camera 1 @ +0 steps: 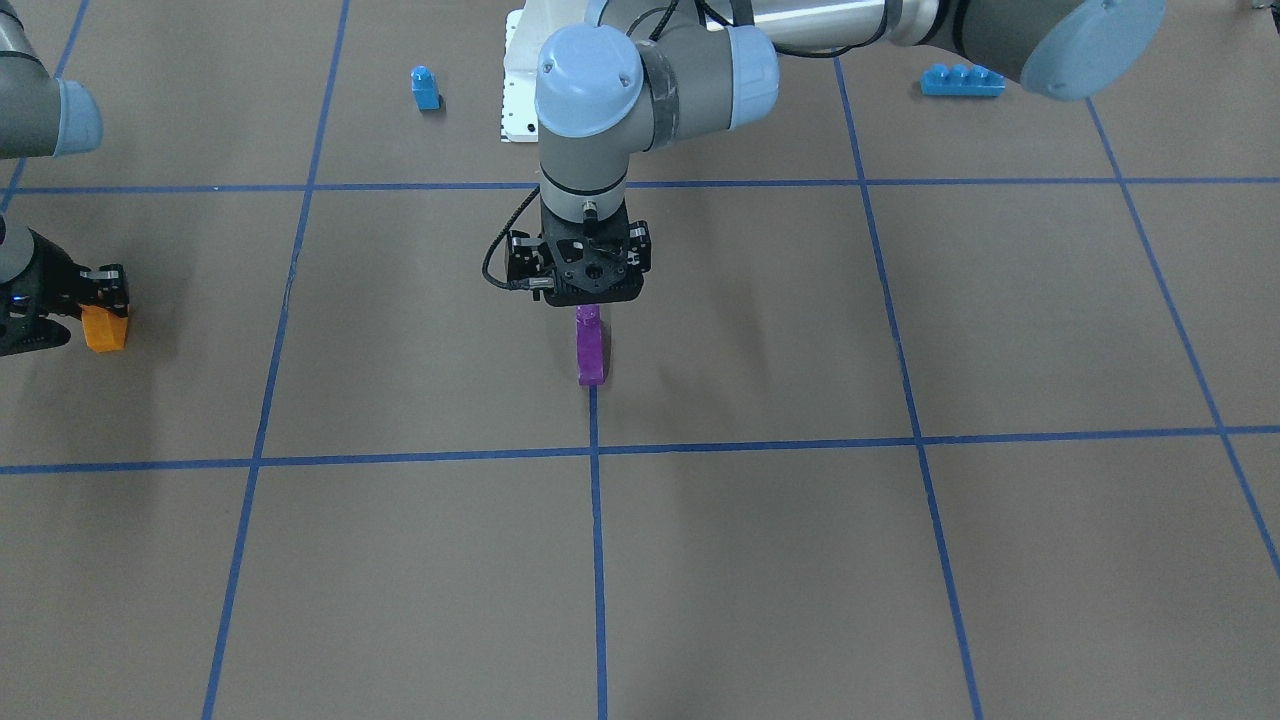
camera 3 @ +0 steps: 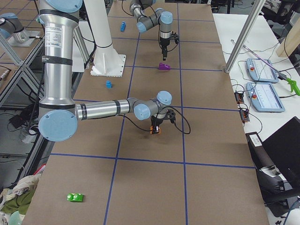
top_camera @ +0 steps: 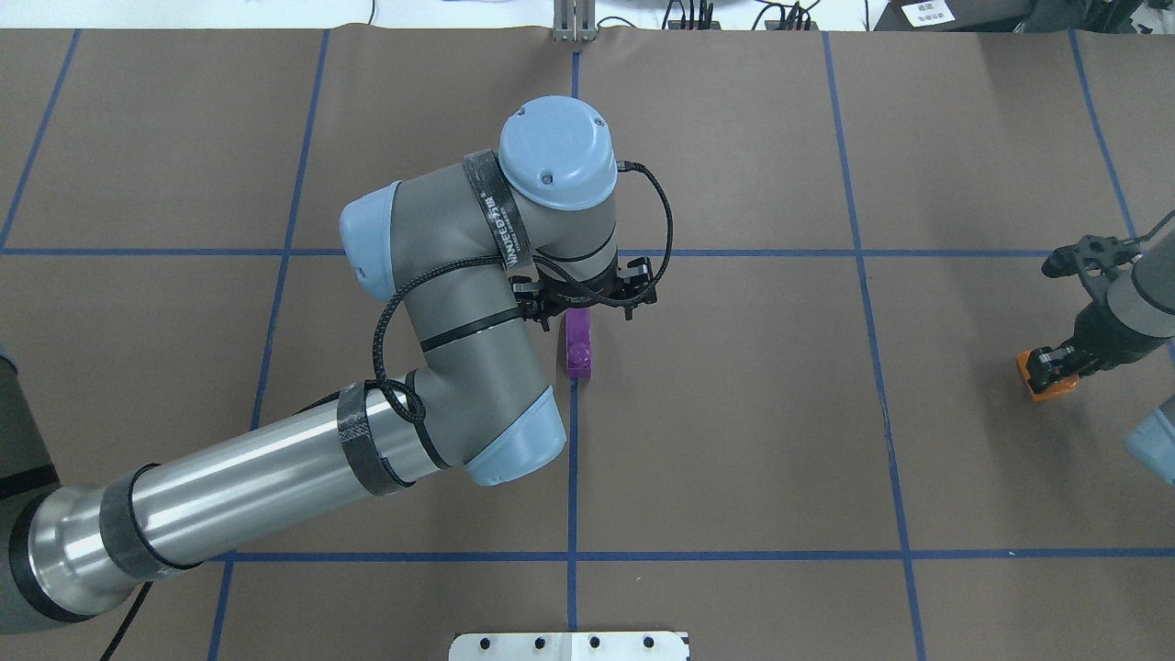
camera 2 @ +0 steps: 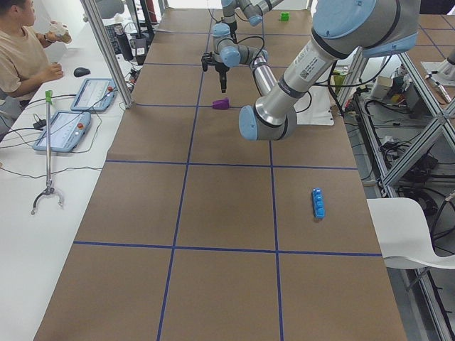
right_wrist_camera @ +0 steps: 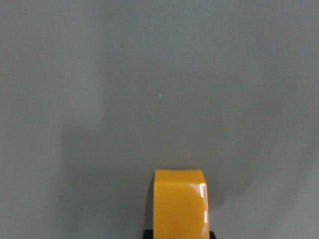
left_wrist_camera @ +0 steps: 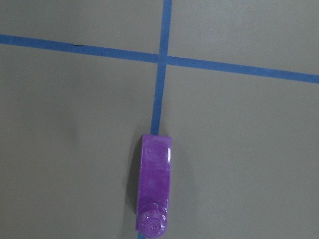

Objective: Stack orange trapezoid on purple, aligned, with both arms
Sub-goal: 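Grasp the orange trapezoid block with the right gripper, then carry the orange block over the purple block while the left arm draws back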

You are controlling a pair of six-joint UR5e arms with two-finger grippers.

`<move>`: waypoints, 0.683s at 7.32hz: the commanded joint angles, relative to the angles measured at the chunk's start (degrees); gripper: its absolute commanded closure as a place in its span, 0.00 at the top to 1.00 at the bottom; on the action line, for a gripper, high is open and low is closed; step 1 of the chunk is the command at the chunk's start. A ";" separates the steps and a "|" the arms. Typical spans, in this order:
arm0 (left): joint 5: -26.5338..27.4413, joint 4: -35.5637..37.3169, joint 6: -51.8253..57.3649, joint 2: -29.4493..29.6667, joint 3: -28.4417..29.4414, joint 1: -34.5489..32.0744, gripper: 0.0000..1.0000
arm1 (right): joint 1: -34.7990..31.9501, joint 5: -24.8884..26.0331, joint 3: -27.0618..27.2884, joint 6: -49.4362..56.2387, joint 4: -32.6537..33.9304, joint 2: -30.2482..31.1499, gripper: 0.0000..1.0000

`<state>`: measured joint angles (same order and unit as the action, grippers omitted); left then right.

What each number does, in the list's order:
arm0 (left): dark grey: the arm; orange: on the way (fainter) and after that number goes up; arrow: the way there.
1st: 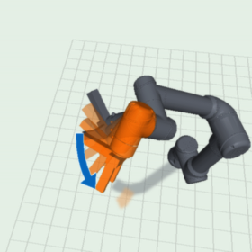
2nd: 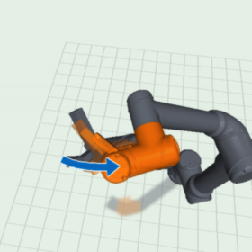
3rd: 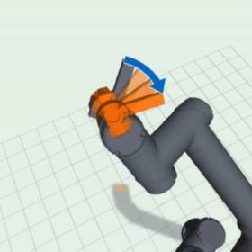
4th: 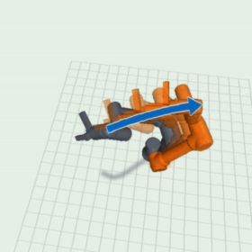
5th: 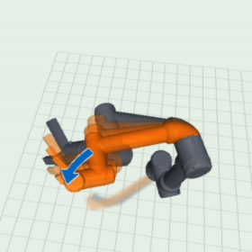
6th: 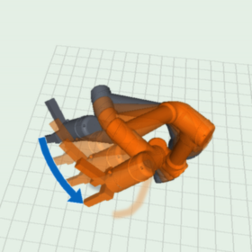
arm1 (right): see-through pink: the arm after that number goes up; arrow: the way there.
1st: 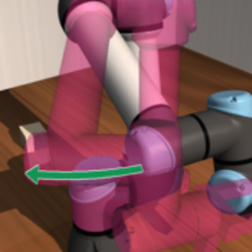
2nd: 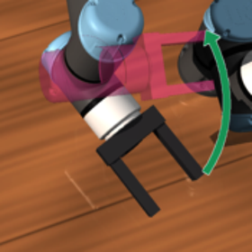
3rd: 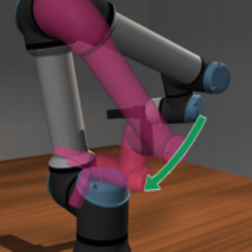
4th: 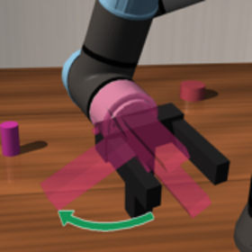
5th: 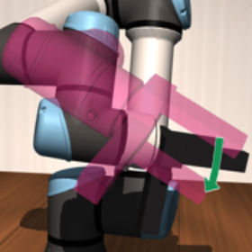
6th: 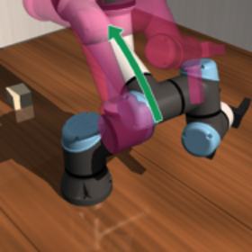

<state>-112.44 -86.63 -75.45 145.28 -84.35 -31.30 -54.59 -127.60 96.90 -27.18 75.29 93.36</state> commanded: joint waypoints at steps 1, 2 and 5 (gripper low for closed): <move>0.03 0.05 -0.04 -0.09 -0.37 -0.25 1.00 | -0.86 -0.11 4.84 -1.46 0.82 -1.07 0.00; 0.03 0.06 0.04 -0.35 -1.25 -0.43 1.00 | -1.13 -0.11 7.92 -6.96 0.82 -2.03 0.00; -0.41 0.32 1.88 -11.37 -13.07 -2.09 1.00 | 4.29 0.94 8.48 -28.22 0.82 -14.31 0.00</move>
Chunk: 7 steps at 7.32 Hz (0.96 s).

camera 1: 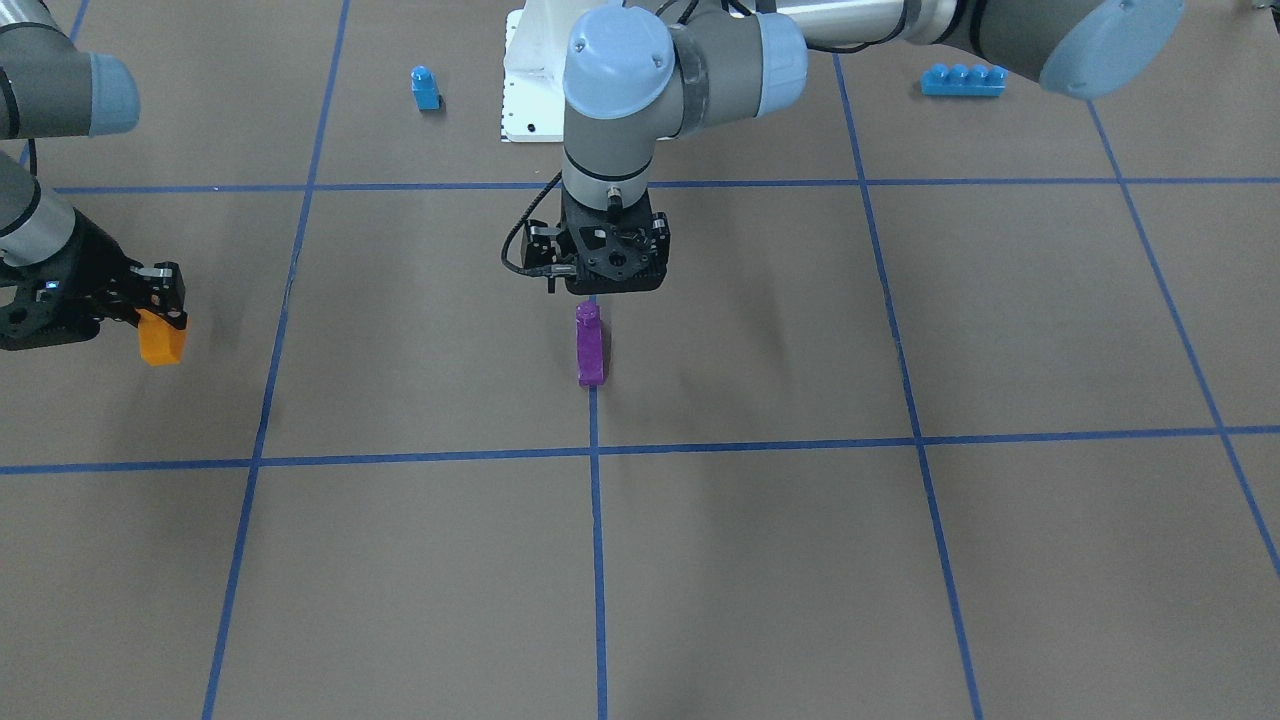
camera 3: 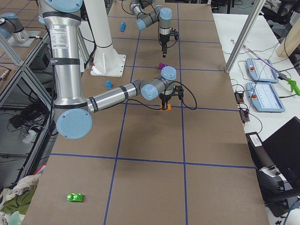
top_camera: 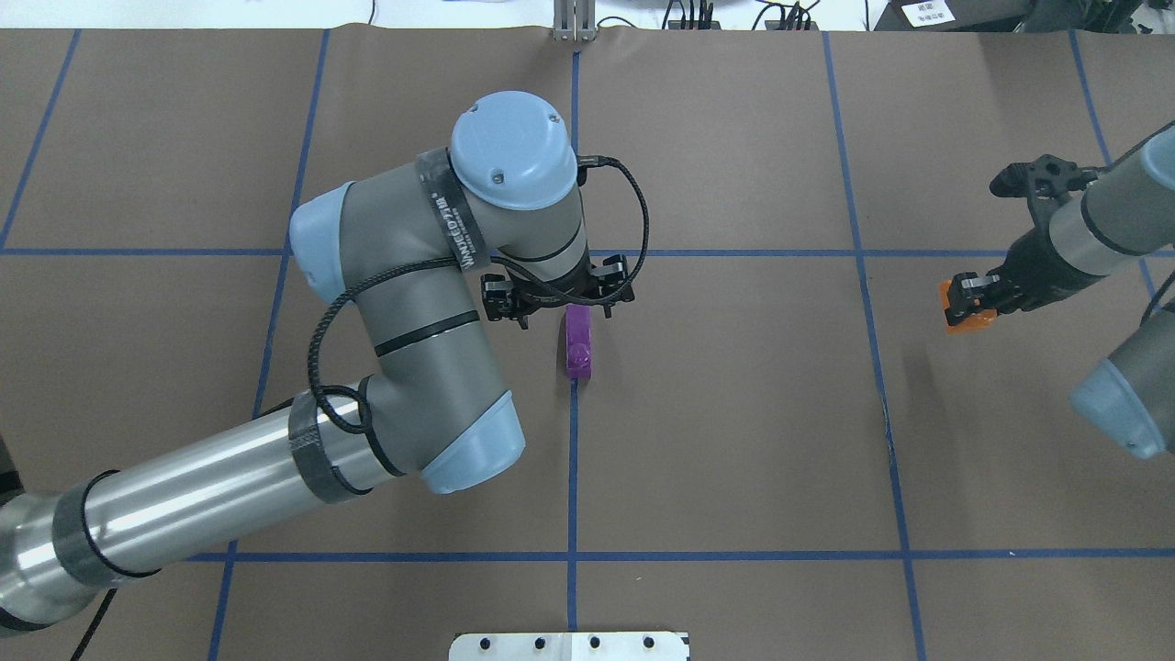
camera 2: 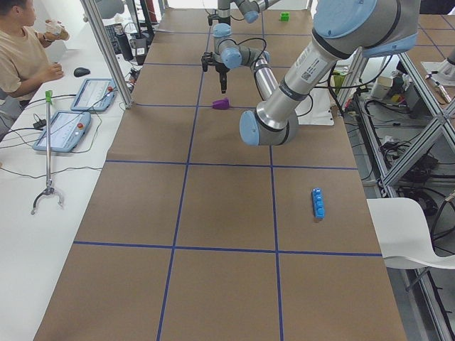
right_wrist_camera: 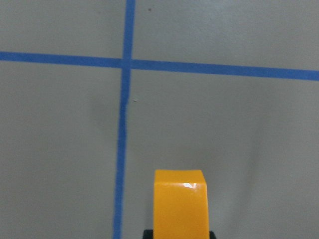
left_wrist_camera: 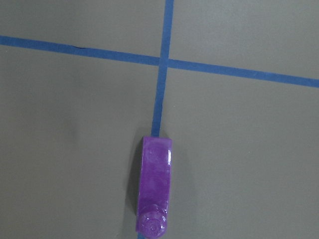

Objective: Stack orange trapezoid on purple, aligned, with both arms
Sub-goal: 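Carry the orange block over the purple block while the left arm draws back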

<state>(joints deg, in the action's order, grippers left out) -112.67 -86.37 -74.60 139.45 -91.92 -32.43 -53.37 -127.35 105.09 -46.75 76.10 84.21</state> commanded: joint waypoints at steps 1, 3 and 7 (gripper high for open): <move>-0.19 0.15 5.04 -11.07 -10.51 -1.31 1.00 | 7.27 2.53 0.20 -14.88 0.10 -9.63 0.00; -0.27 -0.12 13.47 -20.23 -16.16 -3.42 1.00 | 16.24 8.93 -0.50 -24.84 7.25 -20.77 0.00; -0.45 -0.56 19.41 -27.12 -18.91 -5.89 1.00 | 24.19 16.96 -11.18 -29.71 15.66 -38.91 0.00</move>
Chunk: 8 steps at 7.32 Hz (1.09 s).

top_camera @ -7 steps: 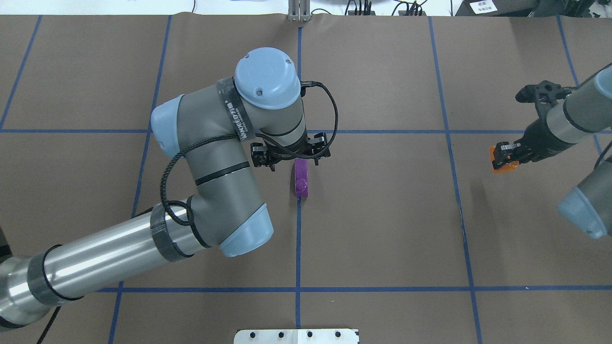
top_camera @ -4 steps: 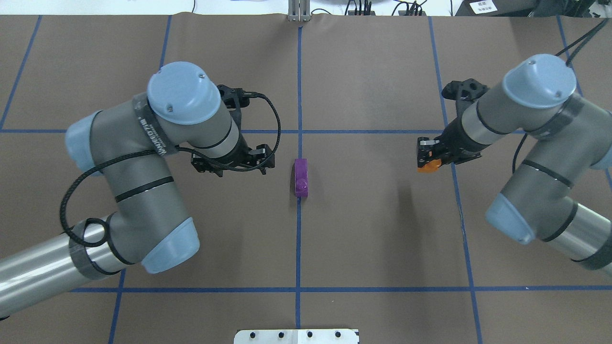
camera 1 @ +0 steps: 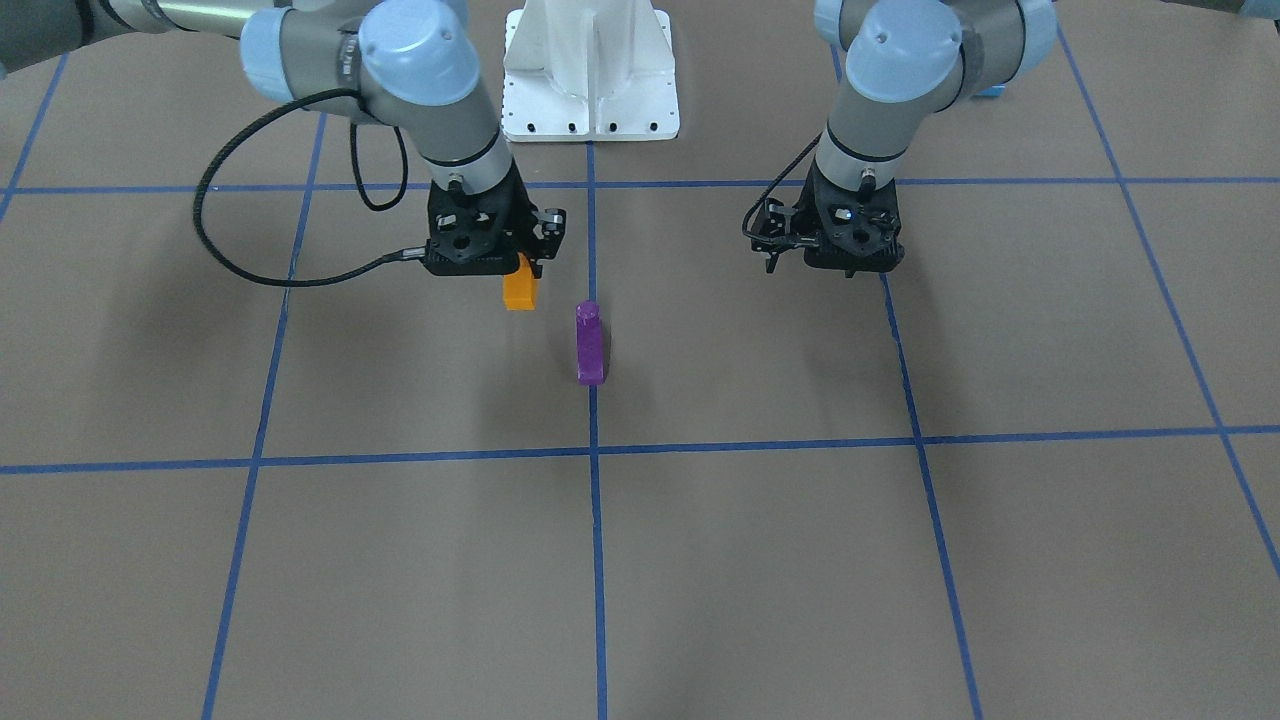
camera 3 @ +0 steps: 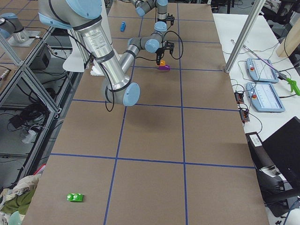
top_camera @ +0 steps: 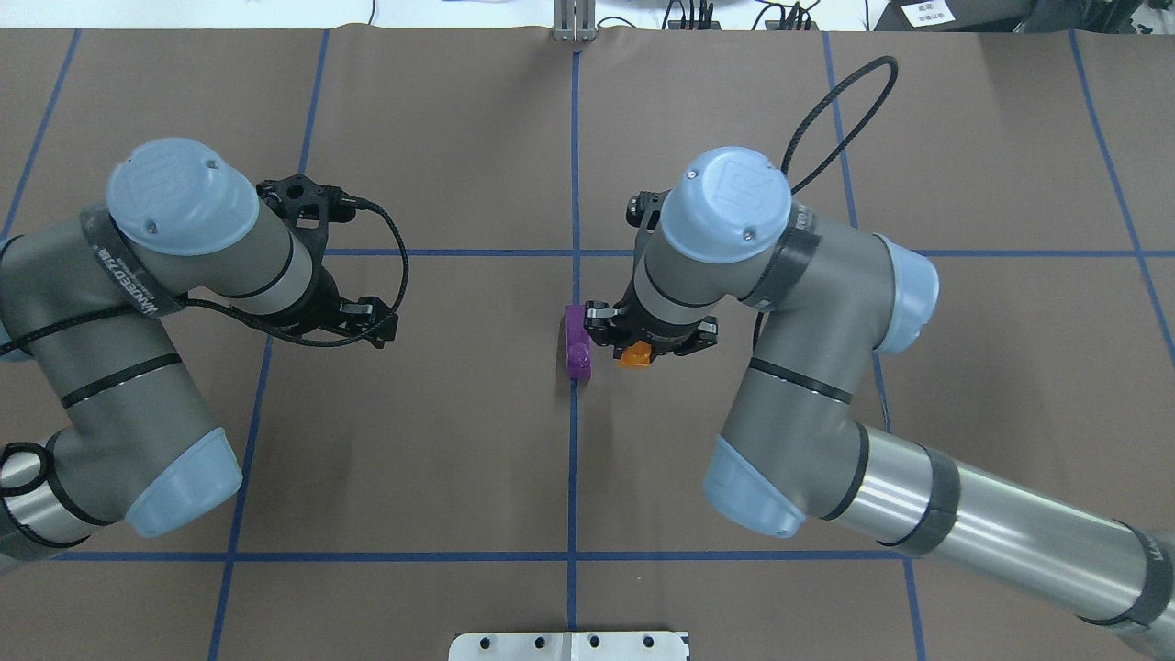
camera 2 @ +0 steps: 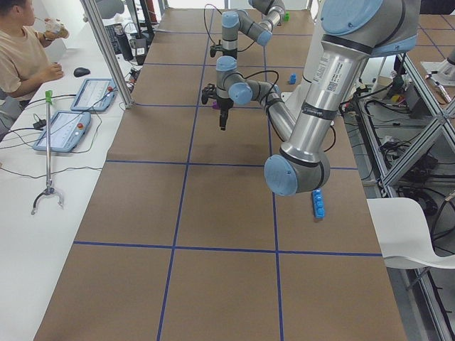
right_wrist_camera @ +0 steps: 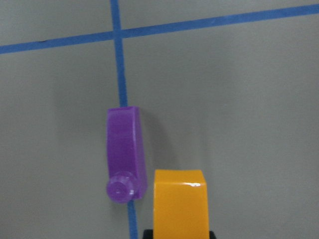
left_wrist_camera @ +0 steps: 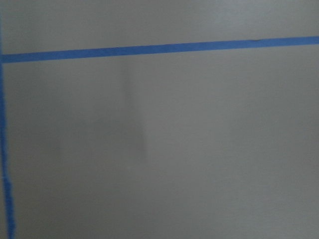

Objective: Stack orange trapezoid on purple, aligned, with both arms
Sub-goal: 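Carry the orange block over the purple block while the left arm draws back, then align and lower the orange block onto the purple block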

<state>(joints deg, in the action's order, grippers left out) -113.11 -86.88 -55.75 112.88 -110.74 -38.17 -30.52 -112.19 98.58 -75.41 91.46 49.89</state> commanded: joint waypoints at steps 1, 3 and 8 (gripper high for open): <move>-0.01 -0.13 0.56 -0.47 0.08 -0.15 1.00 | 1.69 1.80 -8.63 -0.79 0.30 -6.89 0.00; -0.01 -0.22 0.56 -0.38 0.17 -0.07 1.00 | 2.13 1.80 -9.28 -0.27 0.30 -6.91 0.00; 0.08 -0.22 0.12 -0.30 0.26 0.20 1.00 | 1.78 2.58 -9.98 5.01 0.56 -6.82 0.00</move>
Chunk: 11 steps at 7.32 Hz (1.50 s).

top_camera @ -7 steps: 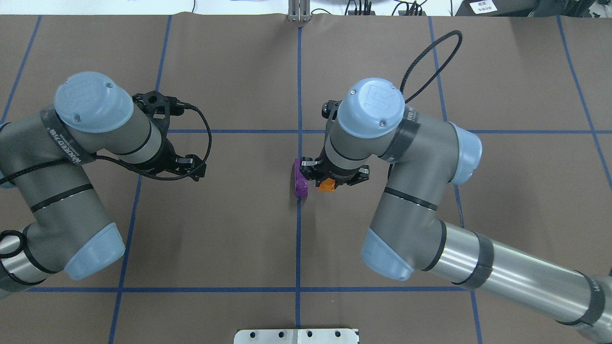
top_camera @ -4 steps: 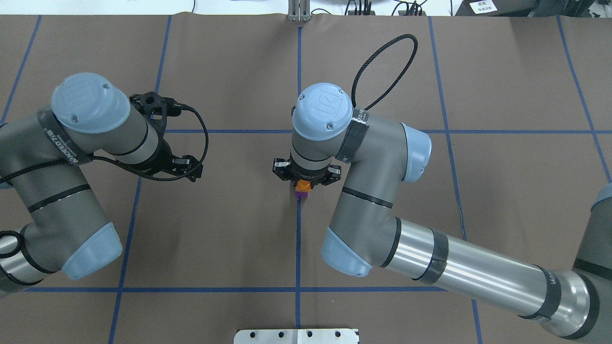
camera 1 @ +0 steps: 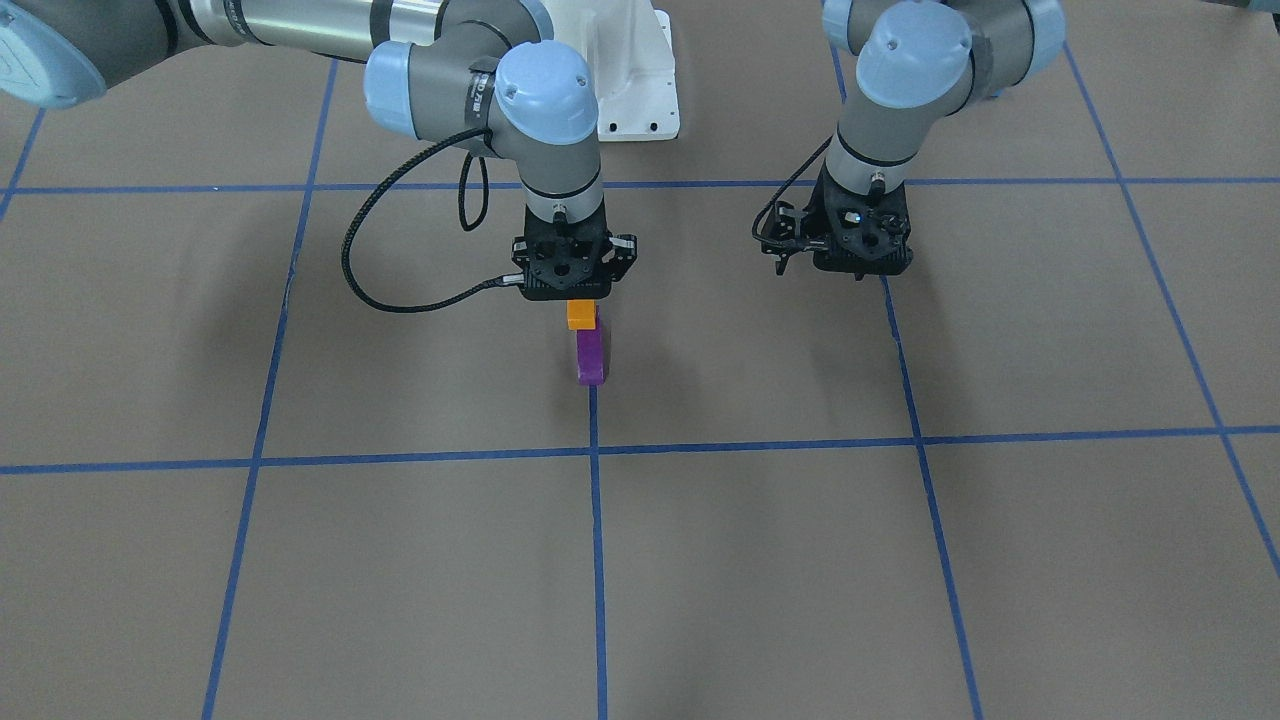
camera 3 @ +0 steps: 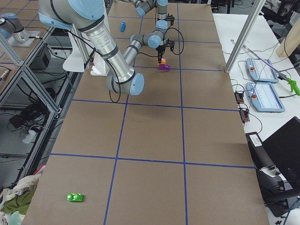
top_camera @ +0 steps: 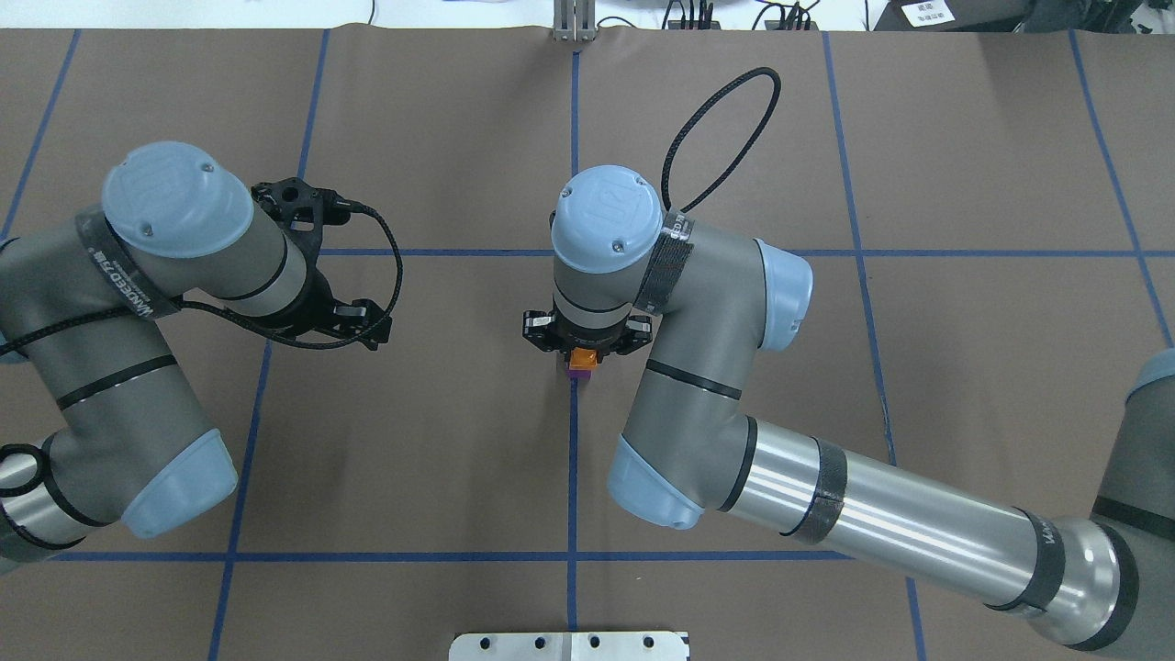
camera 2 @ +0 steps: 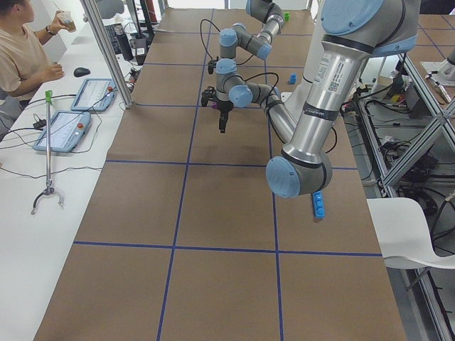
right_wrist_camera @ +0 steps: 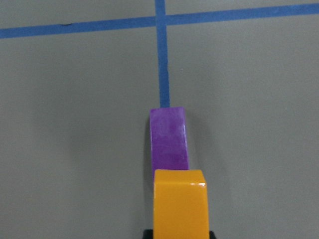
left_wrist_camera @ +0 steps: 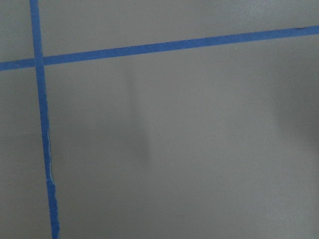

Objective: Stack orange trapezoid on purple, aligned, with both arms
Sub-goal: 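Align and lower the orange block onto the purple block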

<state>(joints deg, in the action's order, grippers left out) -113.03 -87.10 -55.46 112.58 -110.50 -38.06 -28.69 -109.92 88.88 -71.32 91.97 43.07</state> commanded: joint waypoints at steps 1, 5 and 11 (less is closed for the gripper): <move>0.00 0.00 -0.17 0.00 0.02 0.09 1.00 | 0.04 0.49 -1.34 1.18 -0.04 -0.18 0.00; 0.00 0.00 -0.26 0.18 0.19 0.18 1.00 | 0.04 0.50 -1.79 2.23 -0.13 -0.71 0.00; 0.00 0.00 -0.35 0.18 0.19 0.26 1.00 | 0.13 0.49 -1.78 2.32 -0.13 -0.71 0.00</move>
<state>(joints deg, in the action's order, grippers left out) -113.03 -87.10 -55.74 112.76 -110.30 -37.81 -28.64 -109.54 87.52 -69.02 91.91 42.37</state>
